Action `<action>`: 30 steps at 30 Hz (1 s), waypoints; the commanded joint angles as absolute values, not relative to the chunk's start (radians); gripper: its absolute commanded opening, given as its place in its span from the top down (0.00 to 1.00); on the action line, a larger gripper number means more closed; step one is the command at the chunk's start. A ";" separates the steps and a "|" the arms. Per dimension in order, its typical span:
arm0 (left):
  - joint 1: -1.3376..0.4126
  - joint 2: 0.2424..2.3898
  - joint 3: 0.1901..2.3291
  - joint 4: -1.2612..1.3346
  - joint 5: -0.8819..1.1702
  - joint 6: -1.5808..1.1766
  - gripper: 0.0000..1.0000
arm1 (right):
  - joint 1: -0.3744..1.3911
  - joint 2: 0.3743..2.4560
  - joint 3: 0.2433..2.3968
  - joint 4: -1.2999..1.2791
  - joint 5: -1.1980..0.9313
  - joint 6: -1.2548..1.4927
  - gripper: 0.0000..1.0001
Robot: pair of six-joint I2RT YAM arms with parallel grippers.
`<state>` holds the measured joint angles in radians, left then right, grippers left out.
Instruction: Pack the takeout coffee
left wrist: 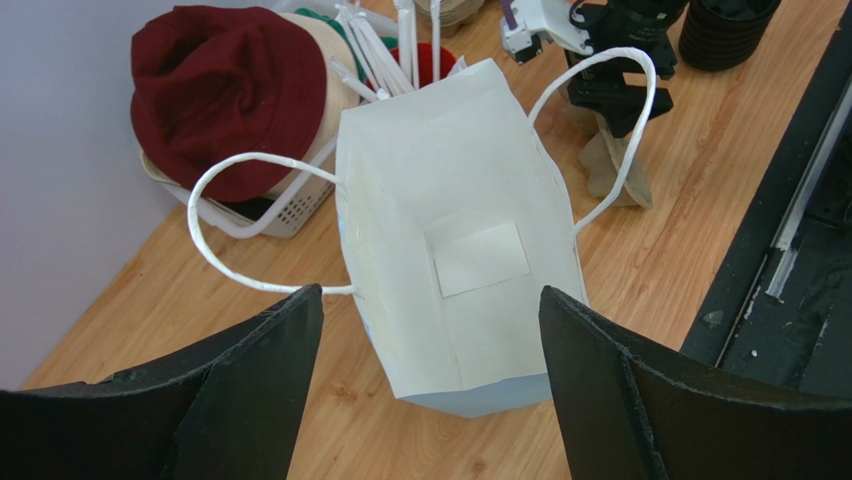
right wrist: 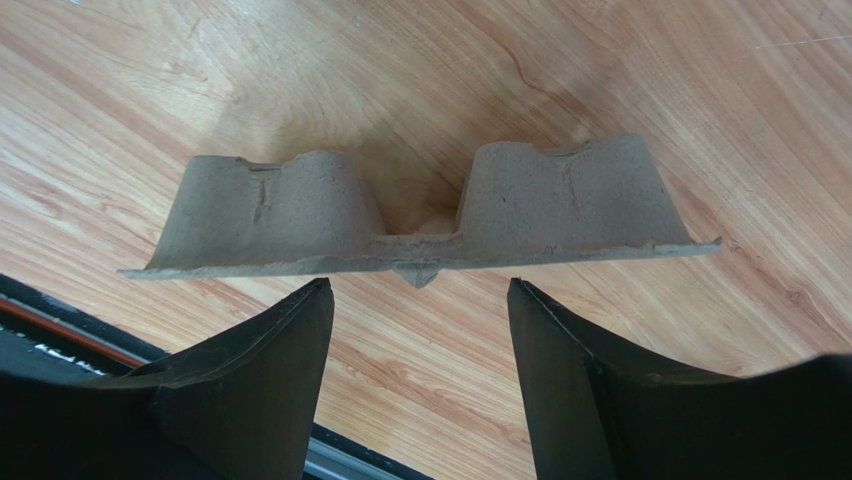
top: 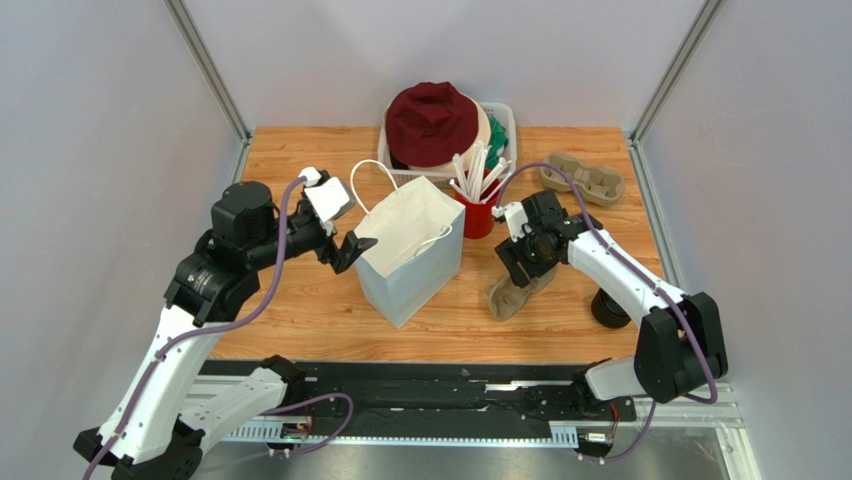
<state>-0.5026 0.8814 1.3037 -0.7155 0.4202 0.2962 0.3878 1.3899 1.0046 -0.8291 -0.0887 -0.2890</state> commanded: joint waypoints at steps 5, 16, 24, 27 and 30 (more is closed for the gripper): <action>-0.456 0.836 1.272 -0.686 0.439 0.267 0.12 | 0.420 1.471 1.087 -0.727 -0.026 -0.304 0.31; -0.437 0.816 1.235 -0.667 0.440 0.261 0.12 | 0.449 1.496 1.054 -0.678 -0.012 -0.301 0.30; -0.420 0.805 1.227 -0.667 0.452 0.256 0.12 | 0.462 1.512 1.037 -0.609 -0.046 -0.308 0.29; -0.411 0.805 1.230 -0.667 0.462 0.252 0.12 | 0.480 1.526 1.017 -0.569 -0.028 -0.305 0.25; -0.397 0.804 1.230 -0.666 0.471 0.247 0.12 | 0.486 1.542 1.006 -0.542 -0.011 -0.311 0.18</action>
<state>-0.4141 0.8124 1.2362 -0.7052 0.4408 0.2726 0.4713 1.5188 1.0248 -0.6304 -0.0299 -0.2935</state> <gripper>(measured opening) 0.880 0.779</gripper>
